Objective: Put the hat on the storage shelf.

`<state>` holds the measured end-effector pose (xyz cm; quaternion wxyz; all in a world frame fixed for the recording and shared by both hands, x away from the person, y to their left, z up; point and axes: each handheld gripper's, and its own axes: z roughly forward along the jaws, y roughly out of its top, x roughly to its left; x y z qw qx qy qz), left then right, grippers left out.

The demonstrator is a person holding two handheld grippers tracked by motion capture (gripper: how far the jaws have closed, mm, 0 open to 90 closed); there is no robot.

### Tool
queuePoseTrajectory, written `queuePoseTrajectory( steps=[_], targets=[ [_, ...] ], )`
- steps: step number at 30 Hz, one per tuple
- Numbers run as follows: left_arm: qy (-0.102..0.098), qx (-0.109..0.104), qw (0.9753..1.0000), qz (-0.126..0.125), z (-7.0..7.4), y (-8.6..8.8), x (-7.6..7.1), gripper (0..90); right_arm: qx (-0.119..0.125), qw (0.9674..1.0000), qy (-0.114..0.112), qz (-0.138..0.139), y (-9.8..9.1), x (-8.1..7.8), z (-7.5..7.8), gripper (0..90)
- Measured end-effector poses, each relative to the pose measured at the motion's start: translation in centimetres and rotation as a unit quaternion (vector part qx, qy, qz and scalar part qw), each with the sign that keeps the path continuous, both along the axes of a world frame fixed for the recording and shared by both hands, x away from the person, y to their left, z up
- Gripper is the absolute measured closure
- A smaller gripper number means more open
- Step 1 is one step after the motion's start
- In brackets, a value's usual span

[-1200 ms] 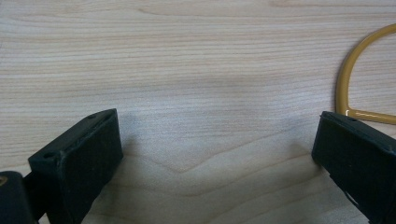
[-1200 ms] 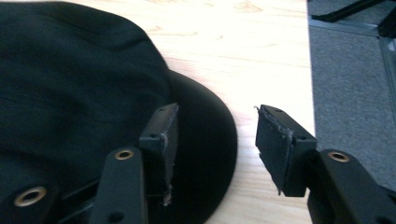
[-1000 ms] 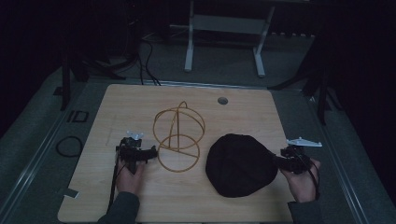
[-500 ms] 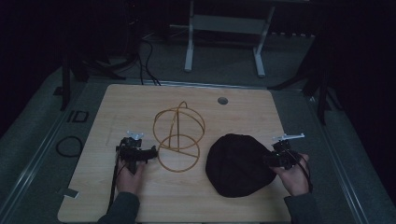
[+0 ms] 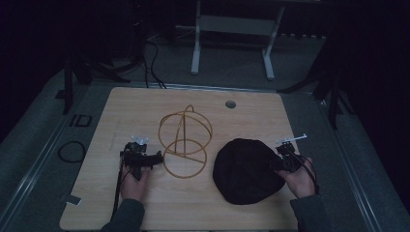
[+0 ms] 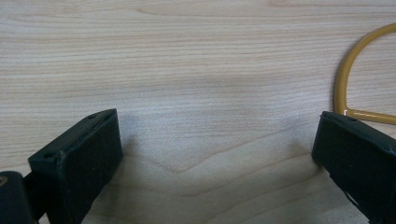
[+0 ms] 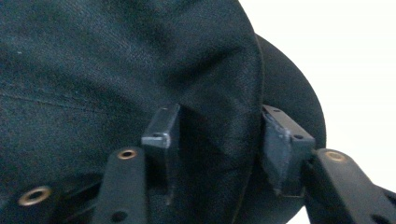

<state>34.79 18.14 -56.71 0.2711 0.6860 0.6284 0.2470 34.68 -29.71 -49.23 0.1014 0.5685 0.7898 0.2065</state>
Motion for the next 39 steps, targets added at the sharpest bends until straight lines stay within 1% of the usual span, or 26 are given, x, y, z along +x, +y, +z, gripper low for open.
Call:
queuePoseTrajectory(
  steps=[4,6,8,11,15,18,20,30,39],
  targets=[
    [0.000,0.000,1.0000,0.000,0.0,0.0,0.0,1.2,-0.019,0.9998,0.006,-0.001,-0.1,0.2,0.1,68.7],
    [0.000,0.000,1.0000,0.000,0.0,0.0,0.0,1.2,-0.024,0.9996,0.012,0.000,0.0,0.4,0.2,71.6],
    [0.000,0.000,1.0000,0.000,0.0,0.0,0.0,1.2,-0.028,0.9995,0.018,0.002,0.0,0.5,0.3,73.3],
    [0.000,0.000,1.0000,0.000,0.0,0.0,0.0,1.2,-0.032,0.9989,0.035,-0.003,0.1,0.9,0.4,75.1],
    [0.000,0.000,1.0000,0.000,0.0,0.0,0.0,1.2,-0.042,0.9976,0.055,-0.002,0.3,1.4,0.6,76.4],
    [0.000,0.000,1.0000,0.000,0.0,0.0,0.0,1.2,-0.046,0.9969,0.064,-0.007,0.3,1.7,0.8,77.4],
    [0.000,0.000,1.0000,0.000,0.0,0.0,0.0,1.2,-0.039,0.9965,0.073,-0.011,0.0,2.0,1.0,78.0],
    [0.000,0.000,1.0000,0.000,0.0,0.0,0.0,1.2,-0.016,0.9955,0.093,-0.003,-0.8,2.6,1.3,78.3],
    [0.000,0.000,1.0000,0.000,0.0,0.0,0.0,1.2,0.001,0.9950,0.100,-0.004,-1.0,3.0,1.4,78.4]
  ],
)
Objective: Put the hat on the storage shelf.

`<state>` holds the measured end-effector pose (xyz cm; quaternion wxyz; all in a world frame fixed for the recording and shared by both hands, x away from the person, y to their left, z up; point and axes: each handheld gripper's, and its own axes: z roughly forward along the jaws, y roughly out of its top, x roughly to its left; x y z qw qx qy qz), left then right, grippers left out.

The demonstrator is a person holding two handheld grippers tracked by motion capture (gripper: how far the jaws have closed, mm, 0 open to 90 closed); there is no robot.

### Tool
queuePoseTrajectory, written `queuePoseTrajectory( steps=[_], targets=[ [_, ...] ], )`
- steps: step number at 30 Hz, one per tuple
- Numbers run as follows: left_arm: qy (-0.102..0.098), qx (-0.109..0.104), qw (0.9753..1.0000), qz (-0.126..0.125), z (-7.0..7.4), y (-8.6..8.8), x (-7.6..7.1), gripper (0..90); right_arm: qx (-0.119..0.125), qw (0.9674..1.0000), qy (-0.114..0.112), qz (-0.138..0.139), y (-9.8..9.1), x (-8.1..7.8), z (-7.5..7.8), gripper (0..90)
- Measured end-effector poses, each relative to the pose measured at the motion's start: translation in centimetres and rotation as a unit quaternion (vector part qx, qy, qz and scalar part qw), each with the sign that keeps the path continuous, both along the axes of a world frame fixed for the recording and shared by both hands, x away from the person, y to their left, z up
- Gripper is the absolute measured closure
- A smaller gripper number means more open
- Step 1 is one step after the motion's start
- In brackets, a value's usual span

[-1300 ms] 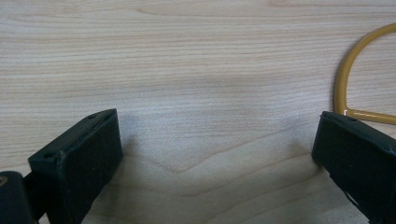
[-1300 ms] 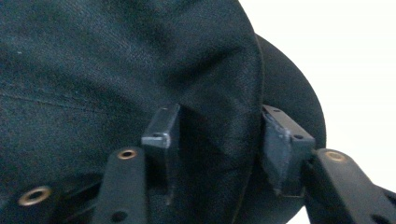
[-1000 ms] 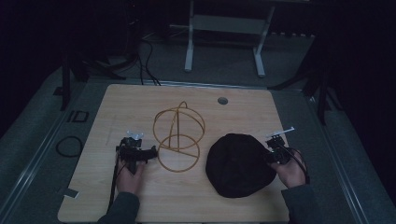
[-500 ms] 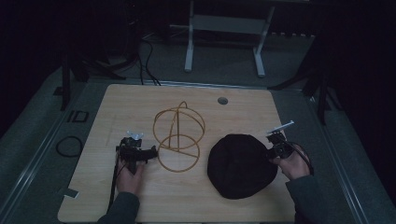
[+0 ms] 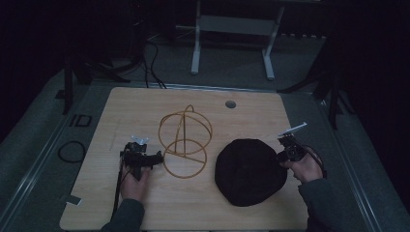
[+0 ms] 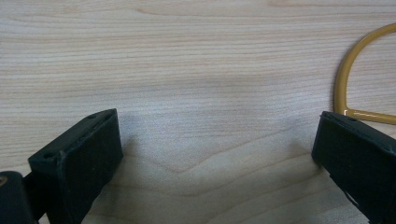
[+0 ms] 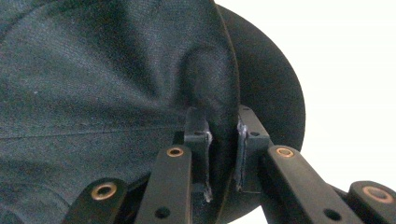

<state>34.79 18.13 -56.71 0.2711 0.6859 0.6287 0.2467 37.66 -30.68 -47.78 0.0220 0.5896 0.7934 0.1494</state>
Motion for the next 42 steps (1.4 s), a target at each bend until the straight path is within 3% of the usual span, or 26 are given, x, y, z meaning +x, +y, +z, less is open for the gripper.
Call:
queuePoseTrajectory(
  steps=[14,28,34,42],
  targets=[
    [0.000,0.000,1.0000,0.000,0.0,0.0,0.0,1.2,0.053,0.9986,0.007,0.001,-0.3,0.8,1.3,78.5],
    [0.000,0.000,1.0000,0.000,0.0,0.0,0.0,1.2,0.058,0.9982,0.008,0.013,-0.6,1.9,4.1,78.4],
    [0.000,0.000,1.0000,0.000,0.0,0.0,0.0,1.2,0.049,0.9986,-0.001,0.016,-0.5,2.2,5.5,78.5],
    [0.000,0.000,1.0000,0.000,0.0,0.0,0.0,1.2,0.055,0.9983,-0.004,0.019,-0.9,2.7,7.1,78.5]
  ],
)
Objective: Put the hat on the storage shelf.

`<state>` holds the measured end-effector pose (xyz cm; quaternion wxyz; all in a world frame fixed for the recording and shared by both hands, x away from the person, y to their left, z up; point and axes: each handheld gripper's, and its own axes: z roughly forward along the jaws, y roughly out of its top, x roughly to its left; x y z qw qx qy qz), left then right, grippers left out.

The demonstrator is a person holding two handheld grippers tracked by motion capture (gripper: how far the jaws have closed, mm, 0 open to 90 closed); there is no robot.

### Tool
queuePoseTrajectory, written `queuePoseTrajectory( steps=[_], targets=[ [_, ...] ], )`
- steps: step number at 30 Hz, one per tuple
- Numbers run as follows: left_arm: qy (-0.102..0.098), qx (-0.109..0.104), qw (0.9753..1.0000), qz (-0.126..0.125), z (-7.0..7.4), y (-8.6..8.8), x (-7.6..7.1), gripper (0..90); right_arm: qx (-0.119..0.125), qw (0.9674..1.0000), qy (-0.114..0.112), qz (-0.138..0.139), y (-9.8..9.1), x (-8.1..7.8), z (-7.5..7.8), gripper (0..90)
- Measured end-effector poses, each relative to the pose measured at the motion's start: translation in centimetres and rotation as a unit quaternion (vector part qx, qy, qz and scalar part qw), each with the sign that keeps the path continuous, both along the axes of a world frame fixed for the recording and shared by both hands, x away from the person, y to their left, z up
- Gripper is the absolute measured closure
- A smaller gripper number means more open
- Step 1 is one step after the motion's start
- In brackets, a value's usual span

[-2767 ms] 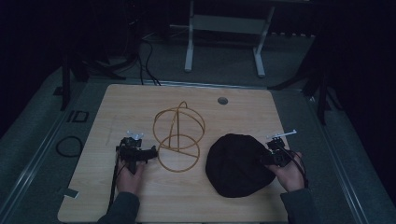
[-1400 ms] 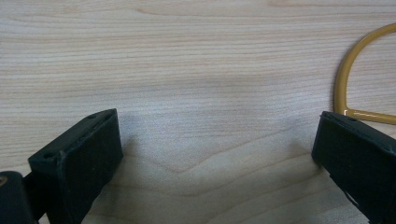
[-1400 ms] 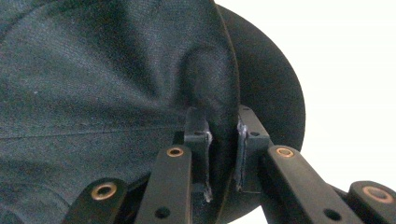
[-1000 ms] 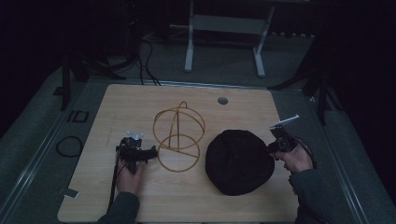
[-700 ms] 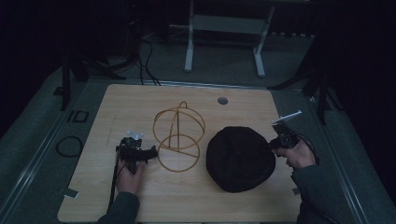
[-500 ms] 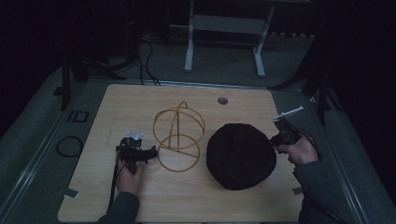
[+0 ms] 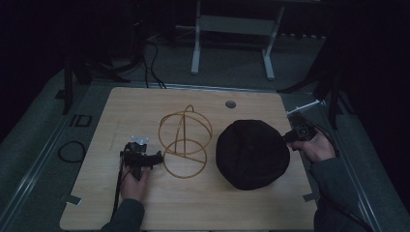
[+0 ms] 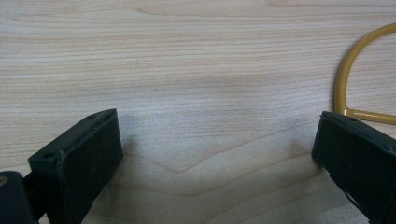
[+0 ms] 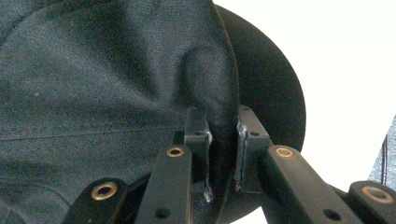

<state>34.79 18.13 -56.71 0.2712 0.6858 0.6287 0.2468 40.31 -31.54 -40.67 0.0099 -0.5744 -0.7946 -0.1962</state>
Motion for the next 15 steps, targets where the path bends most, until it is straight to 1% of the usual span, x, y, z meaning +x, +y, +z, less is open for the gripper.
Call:
queuePoseTrajectory(
  steps=[4,9,15],
  targets=[
    [-0.001,-0.001,1.0000,0.001,0.0,0.0,0.0,1.2,-0.001,1.0000,0.001,-0.003,-0.4,0.3,0.7,78.4],
    [0.000,0.000,1.0000,0.000,0.0,0.0,0.0,1.2,-0.001,1.0000,-0.005,0.000,-0.5,0.5,1.6,78.4],
    [-0.001,0.000,1.0000,0.001,0.0,0.0,0.0,1.2,0.001,1.0000,-0.008,-0.004,-0.7,0.7,2.3,78.5]
  ],
)
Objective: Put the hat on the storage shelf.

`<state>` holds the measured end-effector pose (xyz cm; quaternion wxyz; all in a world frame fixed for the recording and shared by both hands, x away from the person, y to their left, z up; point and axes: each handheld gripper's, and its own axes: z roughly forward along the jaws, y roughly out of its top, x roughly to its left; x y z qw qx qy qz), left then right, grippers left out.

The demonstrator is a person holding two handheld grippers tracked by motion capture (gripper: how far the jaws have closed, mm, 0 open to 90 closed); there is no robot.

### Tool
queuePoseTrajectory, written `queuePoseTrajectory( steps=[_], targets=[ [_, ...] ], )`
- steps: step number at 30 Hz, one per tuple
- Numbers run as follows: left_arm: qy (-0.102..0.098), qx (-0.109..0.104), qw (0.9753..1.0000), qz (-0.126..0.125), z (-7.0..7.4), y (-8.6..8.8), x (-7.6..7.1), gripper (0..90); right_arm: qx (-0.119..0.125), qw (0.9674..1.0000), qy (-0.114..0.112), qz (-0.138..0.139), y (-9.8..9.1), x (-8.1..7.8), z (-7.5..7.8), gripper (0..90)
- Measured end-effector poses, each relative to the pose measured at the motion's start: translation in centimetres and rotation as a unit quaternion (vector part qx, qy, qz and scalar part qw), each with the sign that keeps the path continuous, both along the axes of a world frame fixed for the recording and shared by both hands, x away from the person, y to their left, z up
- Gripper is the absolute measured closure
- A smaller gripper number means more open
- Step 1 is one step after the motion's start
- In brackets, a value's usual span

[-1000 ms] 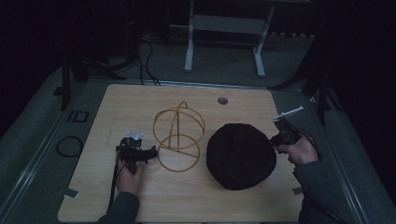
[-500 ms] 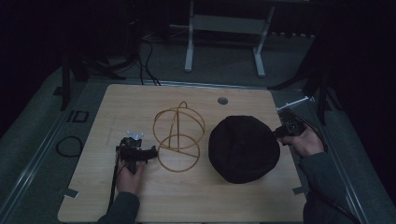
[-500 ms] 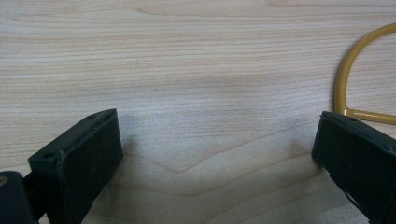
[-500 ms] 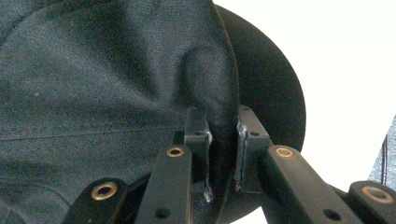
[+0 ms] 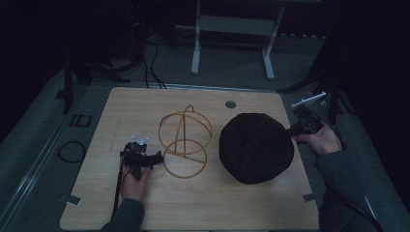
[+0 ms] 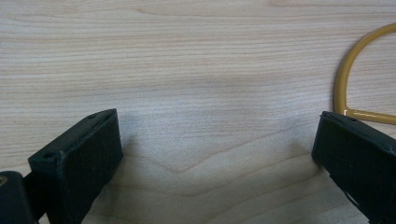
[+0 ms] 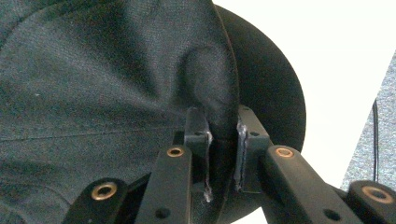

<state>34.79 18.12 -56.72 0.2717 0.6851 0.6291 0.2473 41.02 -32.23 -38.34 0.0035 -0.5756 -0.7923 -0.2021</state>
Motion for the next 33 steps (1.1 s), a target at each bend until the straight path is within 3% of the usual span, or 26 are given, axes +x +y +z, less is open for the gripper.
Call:
queuePoseTrajectory(
  steps=[15,33],
  targets=[
    [0.000,-0.001,1.0000,0.000,0.0,0.0,0.0,1.2,0.011,0.9999,-0.004,-0.012,-1.1,0.4,1.8,78.5],
    [0.001,-0.001,1.0000,0.000,0.0,0.0,0.0,1.2,0.030,0.9994,-0.010,-0.017,-1.2,0.9,4.1,78.5]
  ],
)
